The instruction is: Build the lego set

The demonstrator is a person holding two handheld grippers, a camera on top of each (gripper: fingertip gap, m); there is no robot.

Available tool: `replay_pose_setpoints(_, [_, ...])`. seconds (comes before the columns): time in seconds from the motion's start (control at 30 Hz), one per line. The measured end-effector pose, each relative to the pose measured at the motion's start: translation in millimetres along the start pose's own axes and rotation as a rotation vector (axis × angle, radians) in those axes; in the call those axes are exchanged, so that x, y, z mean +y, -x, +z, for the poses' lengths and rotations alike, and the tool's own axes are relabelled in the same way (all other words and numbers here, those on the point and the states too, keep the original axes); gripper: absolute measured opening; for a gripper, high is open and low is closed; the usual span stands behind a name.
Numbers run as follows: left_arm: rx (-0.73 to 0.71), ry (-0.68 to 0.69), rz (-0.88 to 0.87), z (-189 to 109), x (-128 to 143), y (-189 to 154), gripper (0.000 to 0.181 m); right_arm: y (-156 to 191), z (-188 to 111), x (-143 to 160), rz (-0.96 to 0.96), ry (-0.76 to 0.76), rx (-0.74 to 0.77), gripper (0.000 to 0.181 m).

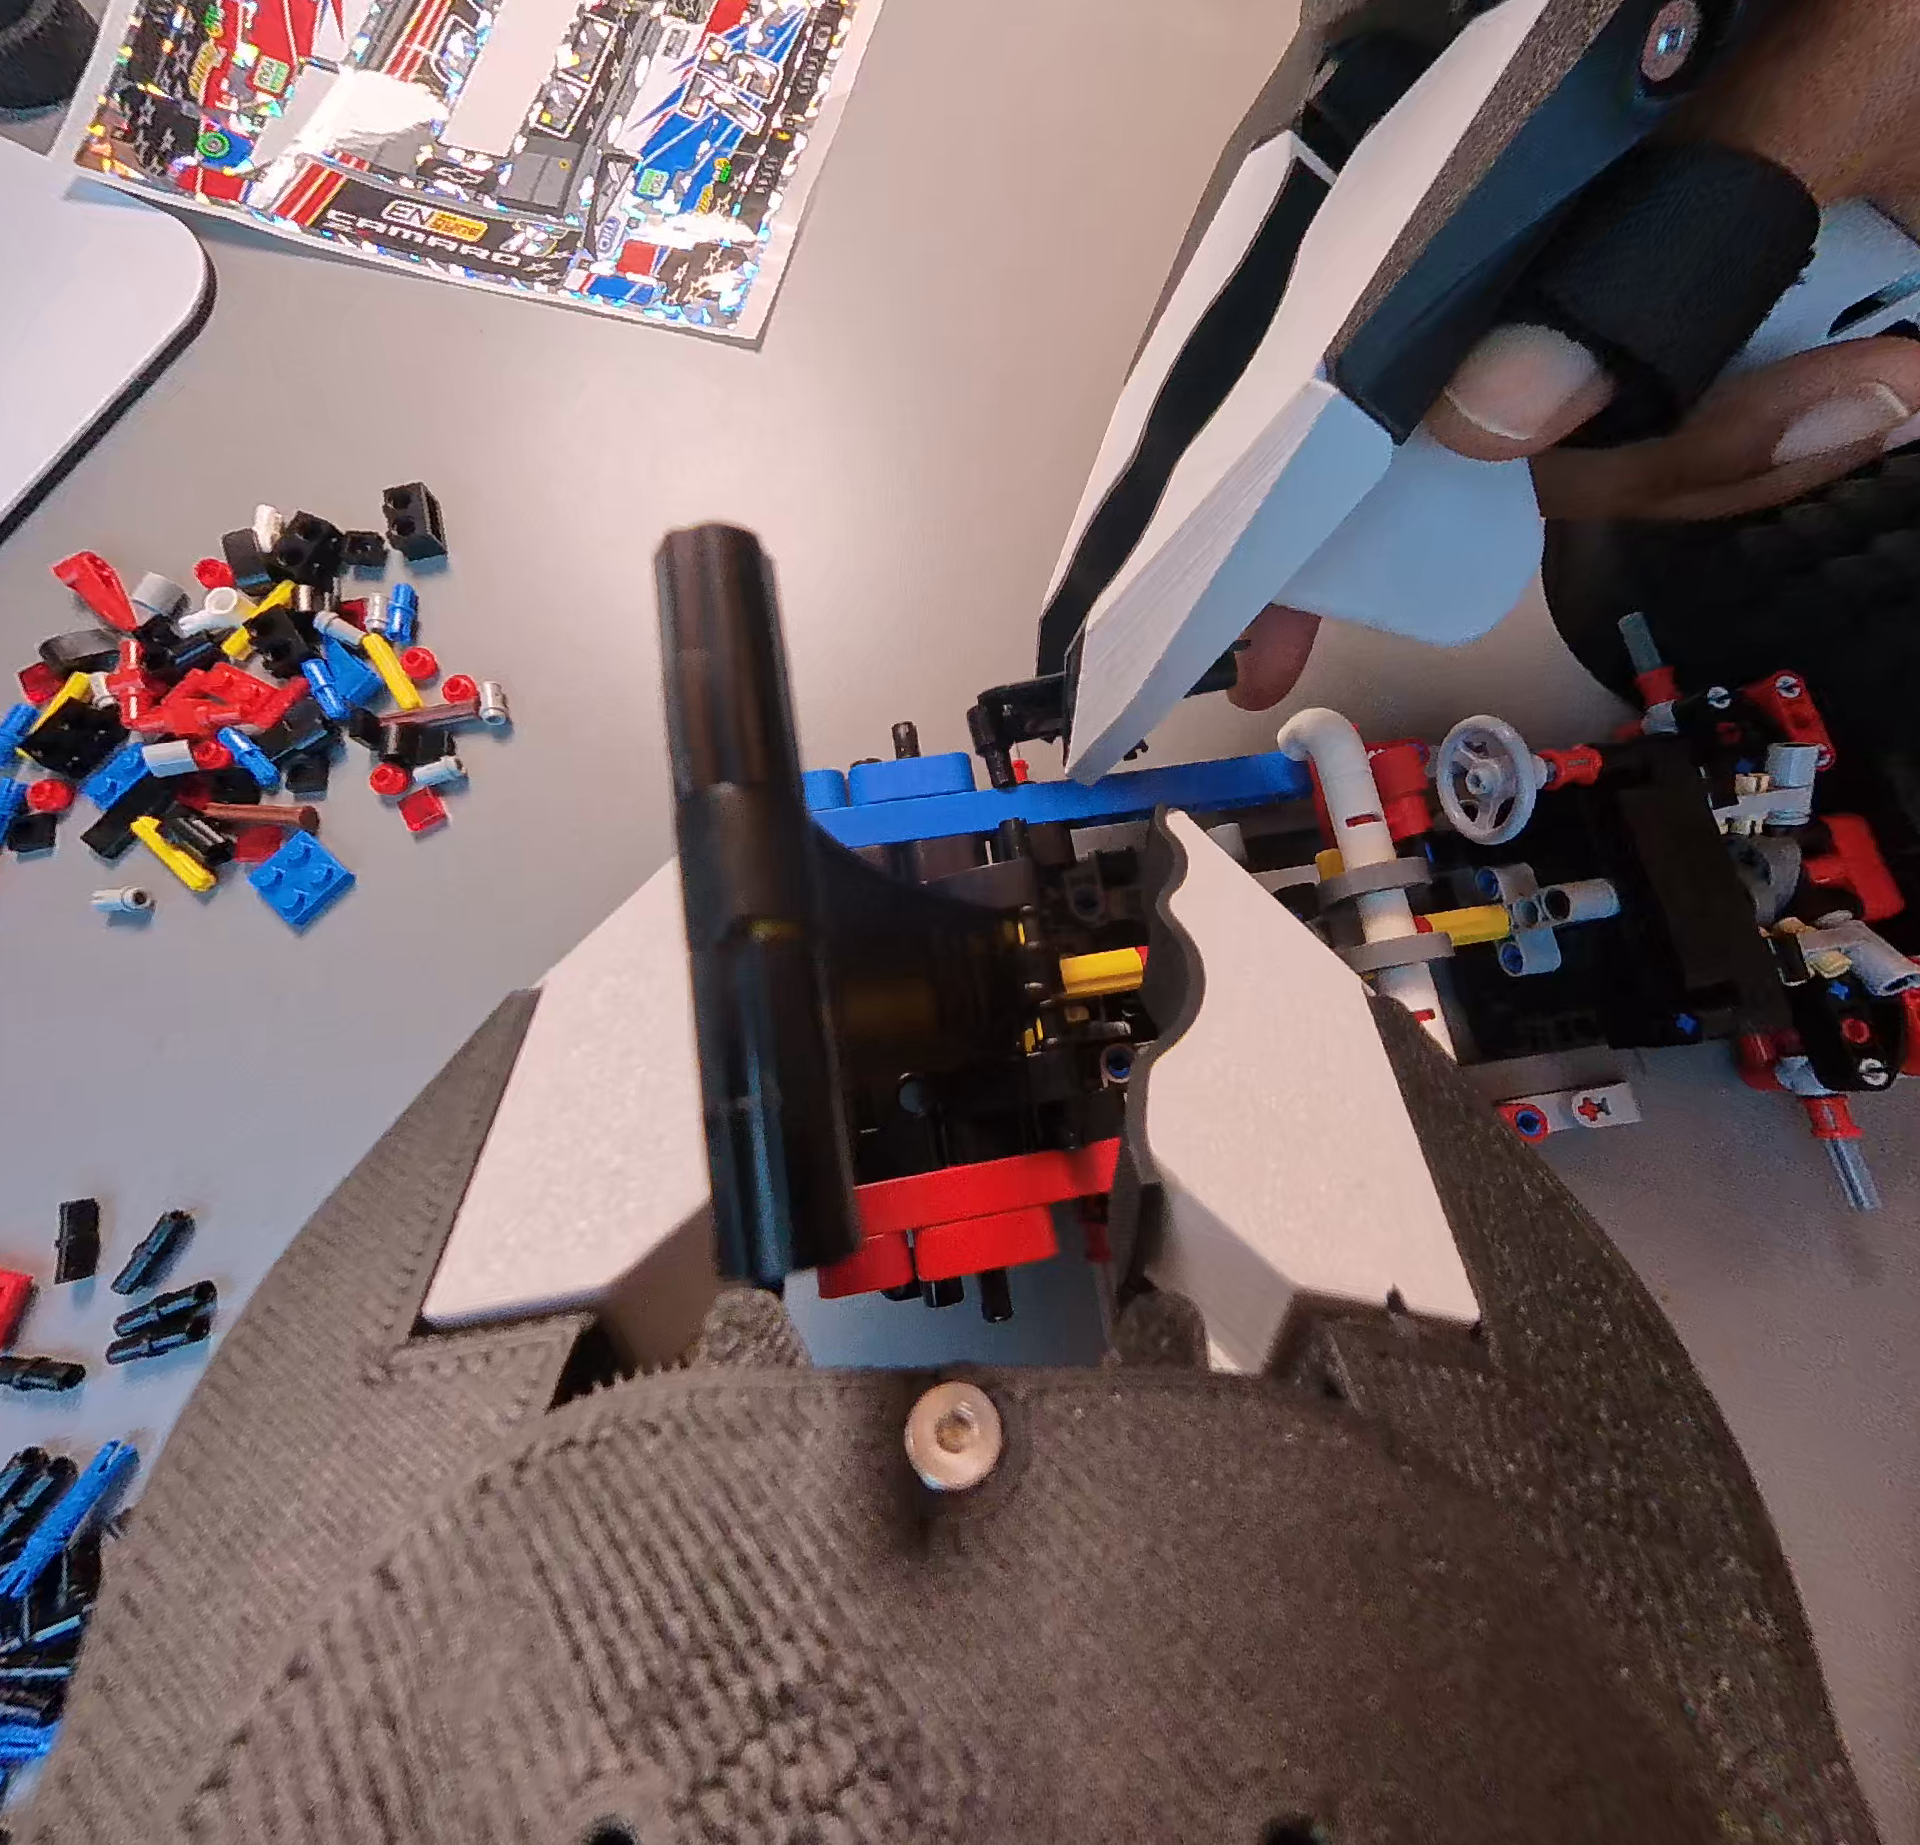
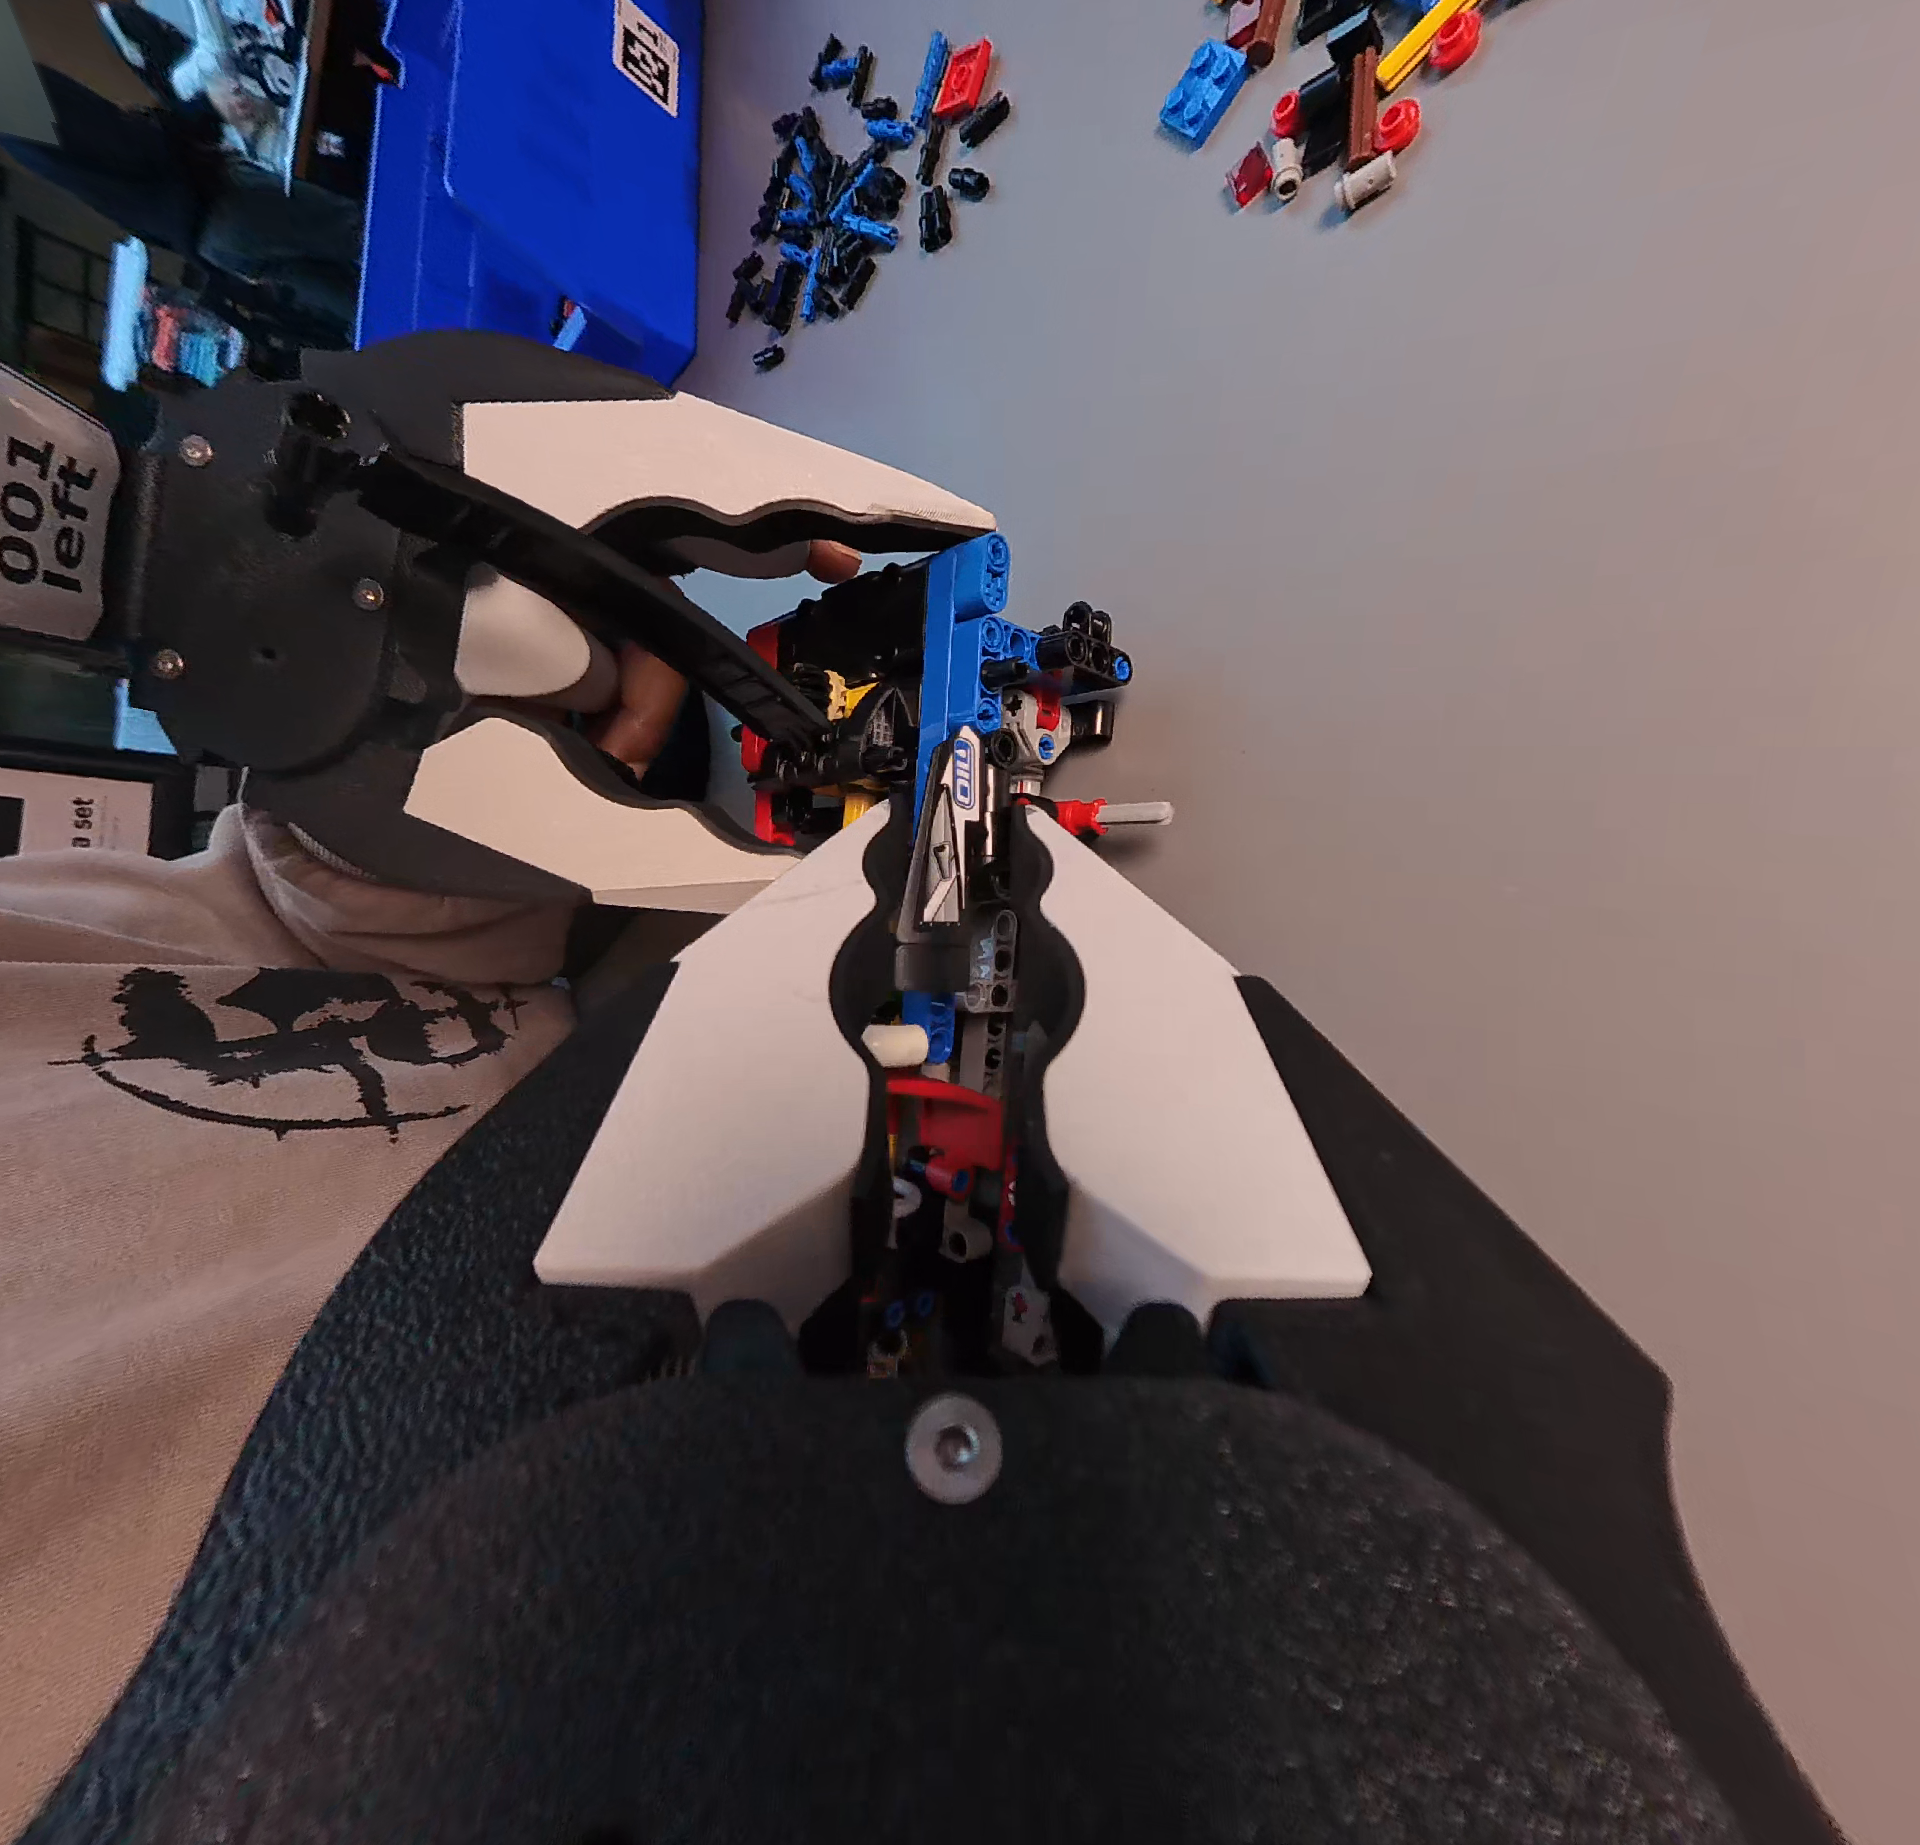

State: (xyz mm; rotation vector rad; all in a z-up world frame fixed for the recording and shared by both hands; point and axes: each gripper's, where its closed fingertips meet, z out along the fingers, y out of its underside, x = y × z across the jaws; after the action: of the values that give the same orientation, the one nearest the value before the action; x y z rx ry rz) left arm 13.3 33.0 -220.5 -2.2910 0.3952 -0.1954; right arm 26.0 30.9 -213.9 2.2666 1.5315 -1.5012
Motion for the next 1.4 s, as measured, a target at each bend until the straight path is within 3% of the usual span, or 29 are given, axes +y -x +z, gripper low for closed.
replay_pose_setpoints(0.4, [-0.034,-0.044,0.026,-7,-2,4,0.068,-11,-2,-2,-0.061,-0.035,0.076,0.014])
replay_pose_setpoints(0.53, [-0.016,-0.125,-0.024,-33,-6,13,0.065,2,-18,-13,-0.119,-0.106,0.029,0.012])
replay_pose_setpoints(0.63, [0.073,-0.27,-0.097,-67,-15,12,0.043,20,-33,-17,-0.21,-0.145,0.001,0.012])
replay_pose_setpoints(0.77, [0.335,-0.472,-0.206,-103,-36,-22,0.022,49,-37,-8,-0.351,-0.137,-0.031,0.011])
replay_pose_setpoints(0.83, [0.39,-0.475,-0.222,-103,-36,-37,0.022,67,-34,-1,-0.415,-0.133,-0.06,0.011])
replay_pose_setpoints(1.0, [0.368,-0.472,-0.239,-93,-31,-53,0.027,88,-25,10,-0.564,-0.13,-0.026,0.007])
replay_pose_setpoints(1.17, [0.168,-0.433,-0.192,-89,-20,-34,0.023,81,-26,-14,-0.652,-0.195,0.082,0.005])
replay_pose_setpoints(1.4, [0.265,-0.431,-0.269,-76,-18,-42,0.028,80,-22,-41,-0.567,-0.226,0.032,0.005])
